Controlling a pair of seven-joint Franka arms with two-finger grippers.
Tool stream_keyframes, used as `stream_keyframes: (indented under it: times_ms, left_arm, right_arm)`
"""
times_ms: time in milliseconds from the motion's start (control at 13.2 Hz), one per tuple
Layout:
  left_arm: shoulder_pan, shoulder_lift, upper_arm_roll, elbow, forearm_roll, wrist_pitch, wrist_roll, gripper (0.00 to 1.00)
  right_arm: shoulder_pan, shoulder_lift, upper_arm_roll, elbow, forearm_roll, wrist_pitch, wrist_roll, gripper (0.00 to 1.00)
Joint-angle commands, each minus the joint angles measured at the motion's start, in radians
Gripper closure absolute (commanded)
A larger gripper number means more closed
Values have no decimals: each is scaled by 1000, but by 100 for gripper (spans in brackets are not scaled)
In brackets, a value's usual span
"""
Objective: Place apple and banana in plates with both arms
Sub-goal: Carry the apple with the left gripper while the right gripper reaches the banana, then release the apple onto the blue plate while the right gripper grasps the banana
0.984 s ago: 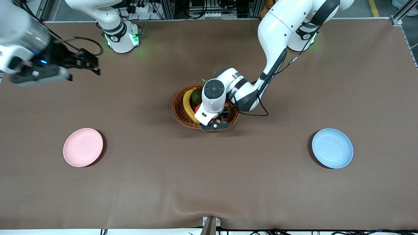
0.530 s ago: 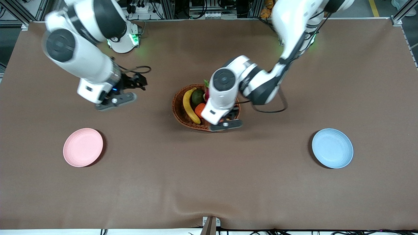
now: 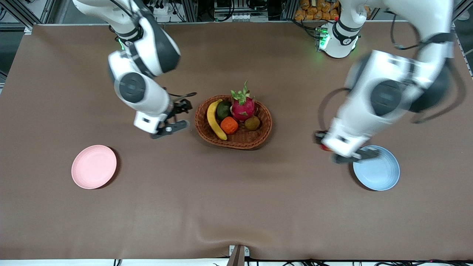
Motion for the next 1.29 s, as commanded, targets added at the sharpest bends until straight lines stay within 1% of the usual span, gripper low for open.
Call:
stream_keyframes:
  times_ms: [0,151,227,303,454,605,757,908,1135,1211]
  left_arm:
    - [172,31,-18,-23,13,25,211,100]
    - [261,78,-18,-37,11,109,345,100]
    - [300,106,-18,-47,13,164,392,100]
    - [330,133,-18,-58,13,223,446,100]
    - [370,199,-18,-60,14,319,532,100]
    - [401,255,-19,-58,11,385,558,100]
    - [397,282,-24,-58,-1,401,558,100]
    - [398,318,-24,-58,-18,406,560,100]
    - [389,335,-25,-58,-56,406,561,100]
    - [389,336,-27,-58,-62,406,561,100]
  right_arm:
    - [64,41,-11,-1,12,1,8,0]
    - [108,79,-11,-38,12,34,89,0]
    - [108,79,-11,-61,12,50,123,0]
    - [108,79,-11,-61,13,60,129,0]
    - [103,95,-11,-62,21,143,183,0]
    - [140,109,-11,-61,20,209,352,0]
    - [186,151,-13,-61,18,290,480,0]
    - [201,176,-13,-62,17,306,511,0]
    - [195,185,-16,-75,10,300,523,8]
    - [192,190,-17,-75,10,301,525,15]
